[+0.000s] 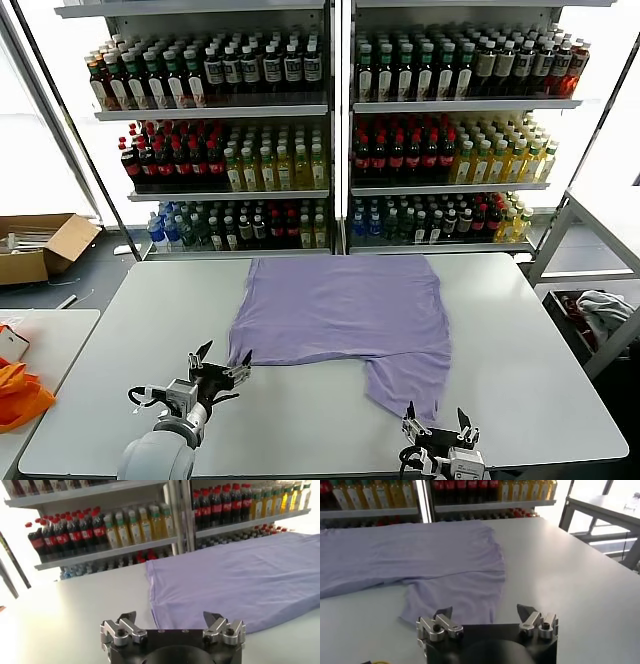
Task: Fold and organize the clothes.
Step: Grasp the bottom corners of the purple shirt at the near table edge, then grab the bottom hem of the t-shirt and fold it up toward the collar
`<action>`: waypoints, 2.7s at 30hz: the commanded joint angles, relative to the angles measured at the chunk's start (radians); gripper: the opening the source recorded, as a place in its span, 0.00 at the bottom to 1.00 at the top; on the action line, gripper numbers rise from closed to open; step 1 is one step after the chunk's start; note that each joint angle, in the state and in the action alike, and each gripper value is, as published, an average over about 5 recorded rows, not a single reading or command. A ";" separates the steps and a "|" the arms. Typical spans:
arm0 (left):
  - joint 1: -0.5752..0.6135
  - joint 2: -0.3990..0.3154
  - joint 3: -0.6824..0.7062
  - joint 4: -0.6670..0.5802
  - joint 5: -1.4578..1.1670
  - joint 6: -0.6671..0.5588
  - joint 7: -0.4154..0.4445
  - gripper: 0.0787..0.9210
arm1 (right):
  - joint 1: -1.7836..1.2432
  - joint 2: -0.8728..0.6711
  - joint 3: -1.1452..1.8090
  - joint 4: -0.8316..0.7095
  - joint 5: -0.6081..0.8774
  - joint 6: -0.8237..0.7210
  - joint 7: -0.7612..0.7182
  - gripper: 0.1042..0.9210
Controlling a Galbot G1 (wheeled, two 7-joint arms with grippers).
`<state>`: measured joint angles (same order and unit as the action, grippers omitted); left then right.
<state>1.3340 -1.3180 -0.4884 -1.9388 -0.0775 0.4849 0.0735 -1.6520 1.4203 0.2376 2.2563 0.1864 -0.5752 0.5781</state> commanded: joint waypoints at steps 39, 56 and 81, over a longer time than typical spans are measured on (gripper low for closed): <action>-0.028 0.051 0.028 0.076 -0.112 0.060 -0.009 0.86 | 0.034 0.058 -0.011 -0.114 -0.016 -0.002 -0.008 0.78; 0.000 0.029 0.062 0.051 -0.082 0.068 -0.006 0.29 | 0.023 0.055 0.033 -0.116 0.020 0.040 -0.011 0.18; -0.061 -0.039 0.014 -0.106 -0.255 -0.062 -0.067 0.01 | 0.277 -0.038 0.167 0.022 -0.042 0.148 -0.192 0.00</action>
<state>1.3066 -1.3467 -0.4637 -1.9841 -0.2433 0.4668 0.0338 -1.5209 1.4064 0.3744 2.2848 0.1732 -0.4515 0.4352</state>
